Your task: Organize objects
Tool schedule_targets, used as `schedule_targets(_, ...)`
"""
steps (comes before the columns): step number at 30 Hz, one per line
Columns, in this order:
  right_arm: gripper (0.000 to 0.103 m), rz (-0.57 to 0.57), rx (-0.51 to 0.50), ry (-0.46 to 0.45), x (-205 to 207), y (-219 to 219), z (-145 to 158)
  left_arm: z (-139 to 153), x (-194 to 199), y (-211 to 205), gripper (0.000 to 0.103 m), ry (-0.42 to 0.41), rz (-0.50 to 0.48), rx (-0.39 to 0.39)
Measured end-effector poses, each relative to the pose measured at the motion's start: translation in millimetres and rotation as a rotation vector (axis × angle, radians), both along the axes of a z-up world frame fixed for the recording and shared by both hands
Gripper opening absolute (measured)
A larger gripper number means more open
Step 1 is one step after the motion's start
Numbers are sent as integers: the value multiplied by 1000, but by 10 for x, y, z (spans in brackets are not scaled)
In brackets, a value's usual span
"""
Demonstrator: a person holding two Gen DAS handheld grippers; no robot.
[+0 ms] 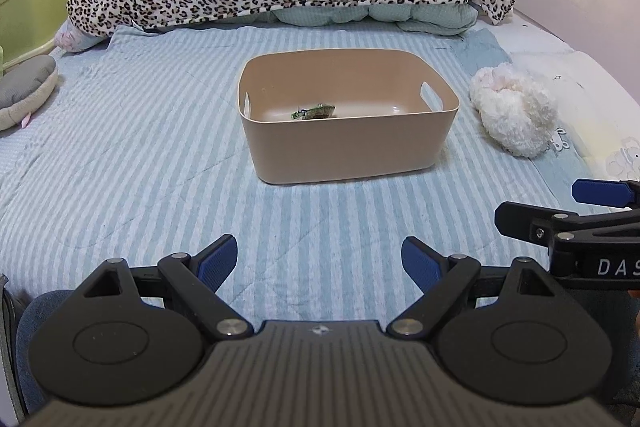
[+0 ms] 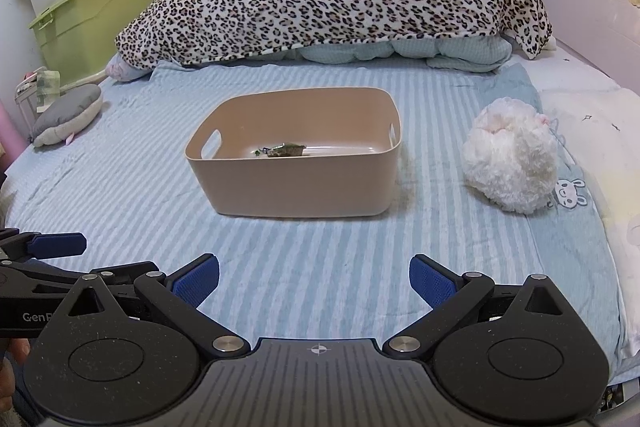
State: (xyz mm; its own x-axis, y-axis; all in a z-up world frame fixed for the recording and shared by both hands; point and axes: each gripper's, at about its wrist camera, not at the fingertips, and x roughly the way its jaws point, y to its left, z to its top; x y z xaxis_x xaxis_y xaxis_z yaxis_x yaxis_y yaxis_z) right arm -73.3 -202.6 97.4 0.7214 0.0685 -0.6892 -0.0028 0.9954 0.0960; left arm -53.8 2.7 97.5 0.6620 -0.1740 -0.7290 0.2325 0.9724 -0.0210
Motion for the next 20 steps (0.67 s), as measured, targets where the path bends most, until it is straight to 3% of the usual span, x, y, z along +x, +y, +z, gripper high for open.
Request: schedule_targets(20, 103, -11, 17, 31, 60, -47, -92, -19, 99, 15, 90, 24, 18, -1)
